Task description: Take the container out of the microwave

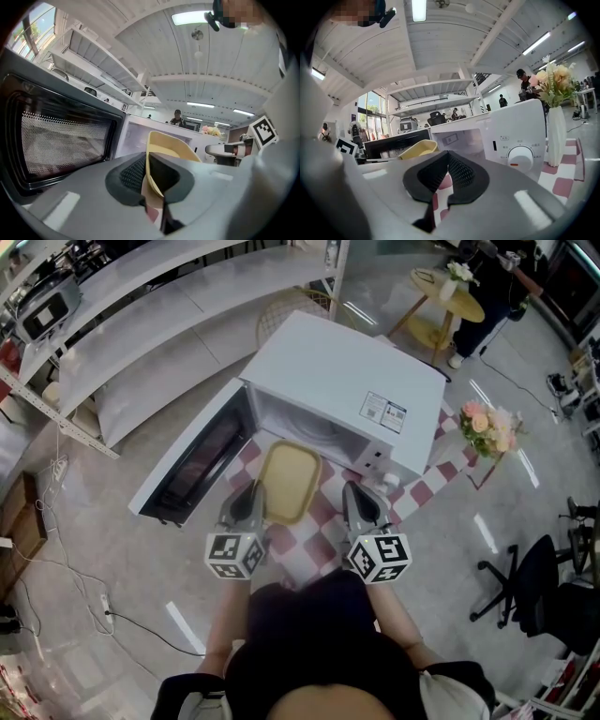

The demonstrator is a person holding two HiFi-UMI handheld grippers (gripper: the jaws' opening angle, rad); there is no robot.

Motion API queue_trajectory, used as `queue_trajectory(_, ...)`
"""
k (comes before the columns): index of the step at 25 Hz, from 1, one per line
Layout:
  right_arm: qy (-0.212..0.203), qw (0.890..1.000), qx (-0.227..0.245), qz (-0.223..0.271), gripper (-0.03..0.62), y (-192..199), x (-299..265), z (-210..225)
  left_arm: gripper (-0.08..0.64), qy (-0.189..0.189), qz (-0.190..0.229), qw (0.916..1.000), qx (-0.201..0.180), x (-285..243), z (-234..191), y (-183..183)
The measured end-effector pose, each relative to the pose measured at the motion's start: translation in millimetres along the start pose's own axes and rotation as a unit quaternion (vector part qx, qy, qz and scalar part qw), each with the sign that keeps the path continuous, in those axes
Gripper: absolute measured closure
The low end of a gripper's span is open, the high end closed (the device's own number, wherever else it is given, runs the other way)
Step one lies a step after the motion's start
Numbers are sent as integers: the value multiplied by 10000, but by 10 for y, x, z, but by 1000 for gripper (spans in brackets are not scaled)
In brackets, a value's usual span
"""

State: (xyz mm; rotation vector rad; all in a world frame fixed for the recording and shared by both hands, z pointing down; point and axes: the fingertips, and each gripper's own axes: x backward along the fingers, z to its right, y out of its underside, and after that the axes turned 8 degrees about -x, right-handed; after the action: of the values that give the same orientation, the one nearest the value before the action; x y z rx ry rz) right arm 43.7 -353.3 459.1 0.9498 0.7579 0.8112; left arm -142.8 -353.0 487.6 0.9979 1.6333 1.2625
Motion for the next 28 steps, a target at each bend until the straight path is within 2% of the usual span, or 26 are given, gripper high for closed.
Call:
queue_trajectory(9, -275, 9994, 148, 136, 592, -124, 242, -137, 535, 78, 363, 9992, -137, 176, 148, -182)
queue_trajectory(17, -299, 9993, 184, 136, 592, -87, 382, -131, 535, 186, 634, 9977, -179, 334, 248, -208)
queue_trajectory(23, -455, 9987, 251, -14, 592, 24, 430, -195, 535, 332, 599, 9957, -622, 382, 312, -149)
queue_trajectory(28, -490, 9978, 362, -241, 594, 131, 438, -218, 535, 423, 564, 9944, -786, 375, 326, -141)
